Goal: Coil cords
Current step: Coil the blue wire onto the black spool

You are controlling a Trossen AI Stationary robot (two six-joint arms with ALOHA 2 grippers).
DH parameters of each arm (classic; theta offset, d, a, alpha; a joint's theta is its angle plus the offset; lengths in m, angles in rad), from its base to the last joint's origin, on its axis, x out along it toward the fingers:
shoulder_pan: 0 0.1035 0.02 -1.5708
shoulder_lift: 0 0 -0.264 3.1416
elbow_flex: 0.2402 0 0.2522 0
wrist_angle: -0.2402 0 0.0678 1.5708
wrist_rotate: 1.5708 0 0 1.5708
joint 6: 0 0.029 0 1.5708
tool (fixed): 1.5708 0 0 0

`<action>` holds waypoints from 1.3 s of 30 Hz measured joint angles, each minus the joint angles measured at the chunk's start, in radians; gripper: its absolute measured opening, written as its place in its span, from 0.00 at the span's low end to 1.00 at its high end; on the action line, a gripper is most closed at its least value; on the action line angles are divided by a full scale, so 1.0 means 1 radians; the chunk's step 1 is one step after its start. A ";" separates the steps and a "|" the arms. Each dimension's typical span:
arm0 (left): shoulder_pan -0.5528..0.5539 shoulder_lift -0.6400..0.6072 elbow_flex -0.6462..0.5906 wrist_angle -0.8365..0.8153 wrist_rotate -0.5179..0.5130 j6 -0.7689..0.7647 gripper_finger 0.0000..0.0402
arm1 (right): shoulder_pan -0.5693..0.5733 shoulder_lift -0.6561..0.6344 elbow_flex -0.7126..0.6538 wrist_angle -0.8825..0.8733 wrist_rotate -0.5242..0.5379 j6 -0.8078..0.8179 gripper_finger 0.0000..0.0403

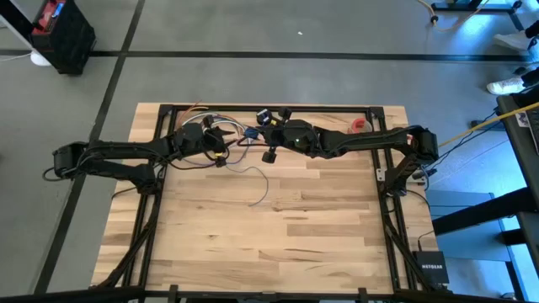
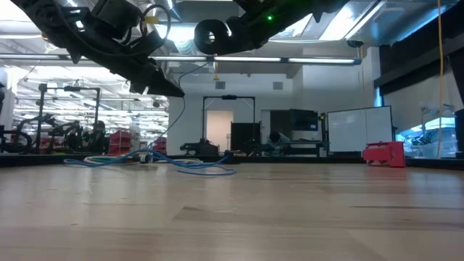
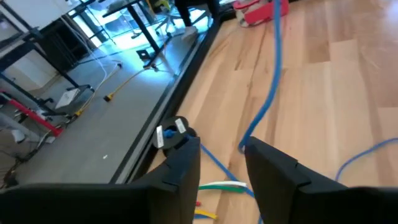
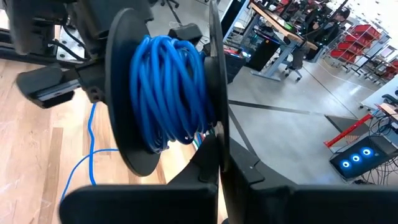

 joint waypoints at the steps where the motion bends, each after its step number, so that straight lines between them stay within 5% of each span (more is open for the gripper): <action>1: 0.000 0.000 0.000 -0.003 0.000 0.002 0.28 | 0.000 0.000 0.000 0.000 0.000 -0.001 0.01; 8: 0.000 -0.014 0.004 0.009 -0.005 0.002 0.02 | 0.000 0.000 0.000 -0.001 -0.003 -0.003 0.01; 20: -0.024 -0.222 0.174 -0.187 -0.037 -0.239 0.01 | 0.000 0.010 0.001 0.004 0.001 0.003 0.01; 34: -0.200 -0.140 0.233 -0.197 -0.032 -0.311 0.01 | -0.022 0.079 0.000 0.082 0.175 0.014 0.01; 39: -0.214 -0.100 0.234 -0.071 -0.031 -0.306 0.01 | -0.026 0.079 0.000 0.081 0.095 0.018 0.01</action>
